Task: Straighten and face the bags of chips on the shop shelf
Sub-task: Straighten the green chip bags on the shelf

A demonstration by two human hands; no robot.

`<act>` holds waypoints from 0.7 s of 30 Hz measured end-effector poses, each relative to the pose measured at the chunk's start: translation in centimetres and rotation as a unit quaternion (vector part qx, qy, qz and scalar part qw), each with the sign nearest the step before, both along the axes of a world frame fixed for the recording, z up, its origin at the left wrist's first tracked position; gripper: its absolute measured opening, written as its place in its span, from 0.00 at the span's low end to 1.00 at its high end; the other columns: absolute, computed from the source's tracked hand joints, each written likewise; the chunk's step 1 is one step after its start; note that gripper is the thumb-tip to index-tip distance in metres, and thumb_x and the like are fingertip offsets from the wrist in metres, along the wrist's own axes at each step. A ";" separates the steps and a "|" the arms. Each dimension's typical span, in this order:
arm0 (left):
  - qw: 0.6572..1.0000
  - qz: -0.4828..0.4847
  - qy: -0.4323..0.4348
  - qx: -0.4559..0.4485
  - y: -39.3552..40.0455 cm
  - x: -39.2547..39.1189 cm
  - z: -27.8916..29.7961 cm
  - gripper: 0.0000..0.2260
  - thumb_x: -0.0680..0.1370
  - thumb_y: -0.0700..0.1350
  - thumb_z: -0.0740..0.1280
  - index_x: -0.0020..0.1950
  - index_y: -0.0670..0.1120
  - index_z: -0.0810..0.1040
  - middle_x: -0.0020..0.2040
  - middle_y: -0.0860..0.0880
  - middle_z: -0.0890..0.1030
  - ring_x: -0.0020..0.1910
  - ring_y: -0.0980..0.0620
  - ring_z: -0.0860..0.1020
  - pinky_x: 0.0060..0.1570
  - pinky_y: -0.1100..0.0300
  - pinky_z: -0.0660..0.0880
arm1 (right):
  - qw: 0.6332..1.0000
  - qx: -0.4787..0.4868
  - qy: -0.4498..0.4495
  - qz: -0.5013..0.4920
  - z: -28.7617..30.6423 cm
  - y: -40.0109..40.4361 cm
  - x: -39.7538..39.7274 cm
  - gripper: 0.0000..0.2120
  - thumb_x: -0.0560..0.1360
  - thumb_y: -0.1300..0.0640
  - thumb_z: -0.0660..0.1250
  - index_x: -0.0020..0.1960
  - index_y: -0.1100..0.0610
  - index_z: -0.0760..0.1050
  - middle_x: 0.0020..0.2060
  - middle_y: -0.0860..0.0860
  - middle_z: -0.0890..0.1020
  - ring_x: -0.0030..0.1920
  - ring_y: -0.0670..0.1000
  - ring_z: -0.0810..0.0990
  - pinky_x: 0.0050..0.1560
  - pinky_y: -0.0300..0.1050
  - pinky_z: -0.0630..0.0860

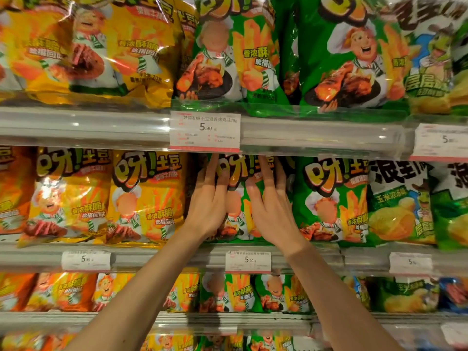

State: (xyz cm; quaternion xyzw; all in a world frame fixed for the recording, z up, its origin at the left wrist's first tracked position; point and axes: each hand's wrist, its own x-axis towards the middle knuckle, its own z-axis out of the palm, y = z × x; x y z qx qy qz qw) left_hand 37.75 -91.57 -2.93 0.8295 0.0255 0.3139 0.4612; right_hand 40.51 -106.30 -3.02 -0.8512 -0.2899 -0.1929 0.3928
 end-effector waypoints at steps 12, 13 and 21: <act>0.999 -0.037 -0.001 -0.009 0.0 -2.0 -0.6 0.32 0.77 0.69 0.55 0.77 0.71 0.42 0.78 0.50 0.65 0.76 0.50 0.65 0.73 0.47 0.65 | 0.996 -0.030 -0.074 -0.042 -0.2 -2.1 -1.8 0.30 0.83 0.41 0.52 0.82 0.48 0.49 0.82 0.49 0.49 0.81 0.49 0.46 0.80 0.52 0.53; 0.999 -0.042 0.005 0.000 -0.1 -2.4 -0.7 0.33 0.77 0.69 0.56 0.77 0.72 0.40 0.79 0.50 0.62 0.76 0.48 0.64 0.73 0.46 0.65 | 0.990 -0.043 -0.115 -0.066 -0.3 -2.9 -1.8 0.29 0.84 0.43 0.54 0.81 0.52 0.53 0.81 0.51 0.52 0.81 0.51 0.48 0.80 0.52 0.53; 0.999 -0.030 0.025 0.012 -0.7 -2.7 -0.8 0.38 0.75 0.70 0.62 0.75 0.74 0.38 0.78 0.46 0.62 0.72 0.44 0.68 0.67 0.43 0.71 | 0.927 -0.051 -0.248 -0.277 -1.5 -8.5 0.1 0.33 0.79 0.42 0.65 0.76 0.60 0.66 0.78 0.61 0.63 0.79 0.62 0.59 0.75 0.67 0.55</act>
